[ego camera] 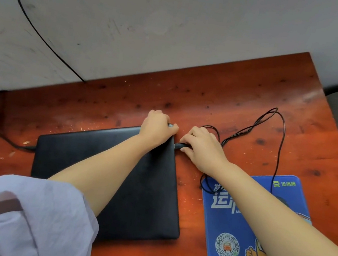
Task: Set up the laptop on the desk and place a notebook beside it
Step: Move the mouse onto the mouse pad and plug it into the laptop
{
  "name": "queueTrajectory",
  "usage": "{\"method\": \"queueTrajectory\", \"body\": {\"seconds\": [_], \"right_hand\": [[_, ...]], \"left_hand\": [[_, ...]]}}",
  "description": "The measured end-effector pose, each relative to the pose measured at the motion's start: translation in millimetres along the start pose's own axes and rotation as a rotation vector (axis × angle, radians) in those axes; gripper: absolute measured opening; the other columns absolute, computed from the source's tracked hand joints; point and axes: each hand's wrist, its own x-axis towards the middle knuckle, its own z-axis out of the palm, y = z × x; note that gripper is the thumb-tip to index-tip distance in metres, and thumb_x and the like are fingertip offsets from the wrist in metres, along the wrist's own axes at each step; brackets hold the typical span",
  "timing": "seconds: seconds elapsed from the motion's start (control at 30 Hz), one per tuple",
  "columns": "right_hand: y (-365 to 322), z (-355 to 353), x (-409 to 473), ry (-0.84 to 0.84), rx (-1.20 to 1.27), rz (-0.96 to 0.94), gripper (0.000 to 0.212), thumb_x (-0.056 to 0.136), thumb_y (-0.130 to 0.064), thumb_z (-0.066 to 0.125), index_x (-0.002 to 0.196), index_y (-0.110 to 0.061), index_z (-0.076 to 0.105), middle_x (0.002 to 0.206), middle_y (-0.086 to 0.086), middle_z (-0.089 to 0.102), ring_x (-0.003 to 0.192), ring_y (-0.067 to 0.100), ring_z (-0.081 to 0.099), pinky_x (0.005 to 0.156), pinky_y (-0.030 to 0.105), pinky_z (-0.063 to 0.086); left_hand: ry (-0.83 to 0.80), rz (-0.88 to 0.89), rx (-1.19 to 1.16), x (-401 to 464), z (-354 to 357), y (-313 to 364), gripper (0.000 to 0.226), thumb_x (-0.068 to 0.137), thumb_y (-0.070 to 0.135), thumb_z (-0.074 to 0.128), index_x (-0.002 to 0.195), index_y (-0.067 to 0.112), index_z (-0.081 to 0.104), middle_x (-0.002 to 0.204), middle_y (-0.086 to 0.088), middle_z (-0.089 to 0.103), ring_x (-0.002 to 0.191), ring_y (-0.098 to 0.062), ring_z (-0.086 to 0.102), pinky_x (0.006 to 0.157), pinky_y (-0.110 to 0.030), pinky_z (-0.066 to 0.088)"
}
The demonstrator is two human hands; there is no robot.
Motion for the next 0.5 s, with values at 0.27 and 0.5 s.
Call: {"method": "queueTrajectory", "body": {"seconds": [0.27, 0.5], "right_hand": [[3, 3, 2, -0.028, -0.082, 0.001, 0.027, 0.090, -0.031, 0.055, 0.114, -0.019, 0.060, 0.110, 0.002, 0.056, 0.108, 0.024, 0.045, 0.089, 0.038, 0.033], [-10, -21, -14, -0.028, -0.190, 0.102, 0.041, 0.090, -0.034, 0.052, 0.129, -0.020, 0.048, 0.125, 0.007, 0.050, 0.117, 0.027, 0.042, 0.096, 0.041, 0.035]], "left_hand": [[0.015, -0.018, -0.047, -8, -3, 7, 0.035, 0.085, 0.032, 0.062, 0.102, 0.004, 0.048, 0.109, -0.017, 0.055, 0.104, -0.033, 0.047, 0.088, -0.043, 0.044], [-0.017, 0.116, 0.016, -50, -33, -18, 0.030, 0.090, 0.028, 0.051, 0.111, 0.007, 0.051, 0.116, -0.015, 0.053, 0.110, -0.031, 0.046, 0.089, -0.043, 0.043]]}}
